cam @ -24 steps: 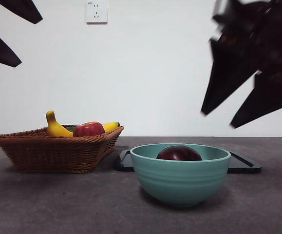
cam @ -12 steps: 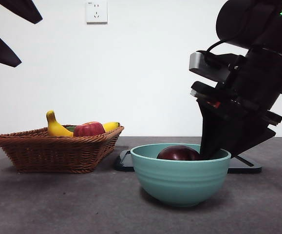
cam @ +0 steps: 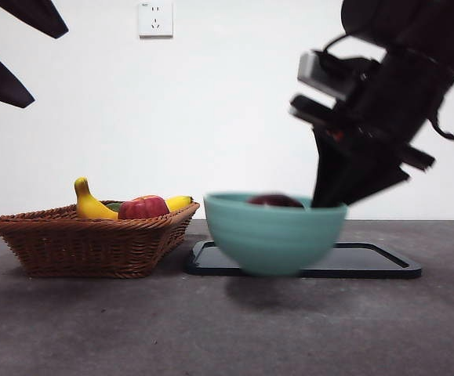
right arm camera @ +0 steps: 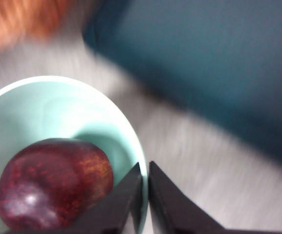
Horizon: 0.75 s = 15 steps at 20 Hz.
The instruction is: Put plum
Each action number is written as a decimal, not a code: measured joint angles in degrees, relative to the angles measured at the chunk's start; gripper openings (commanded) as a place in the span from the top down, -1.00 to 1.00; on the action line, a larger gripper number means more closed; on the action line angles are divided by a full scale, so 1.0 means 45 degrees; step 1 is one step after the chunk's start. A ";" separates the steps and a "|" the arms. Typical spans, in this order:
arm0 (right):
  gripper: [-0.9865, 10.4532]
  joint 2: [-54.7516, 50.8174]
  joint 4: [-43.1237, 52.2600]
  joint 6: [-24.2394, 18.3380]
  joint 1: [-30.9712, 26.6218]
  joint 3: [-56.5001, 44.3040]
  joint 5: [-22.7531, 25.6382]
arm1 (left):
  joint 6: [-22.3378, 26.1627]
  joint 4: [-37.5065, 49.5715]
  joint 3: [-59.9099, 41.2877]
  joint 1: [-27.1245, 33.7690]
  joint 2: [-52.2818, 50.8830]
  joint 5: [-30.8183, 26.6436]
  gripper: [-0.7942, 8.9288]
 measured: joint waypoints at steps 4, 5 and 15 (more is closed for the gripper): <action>0.81 0.0102 -0.0024 0.0068 -0.0806 0.1161 0.0277 | 0.0000 0.0000 0.0000 0.0000 0.0000 0.0000 0.07; 0.81 0.0282 -0.0019 0.0092 -0.1059 0.1549 0.0277 | 0.0000 -0.0005 0.0000 0.0000 0.0000 0.0000 0.07; 0.81 0.3619 0.0092 0.0092 -0.2312 0.4041 0.0262 | 0.0000 0.0000 0.0000 0.0000 0.0000 0.0000 0.07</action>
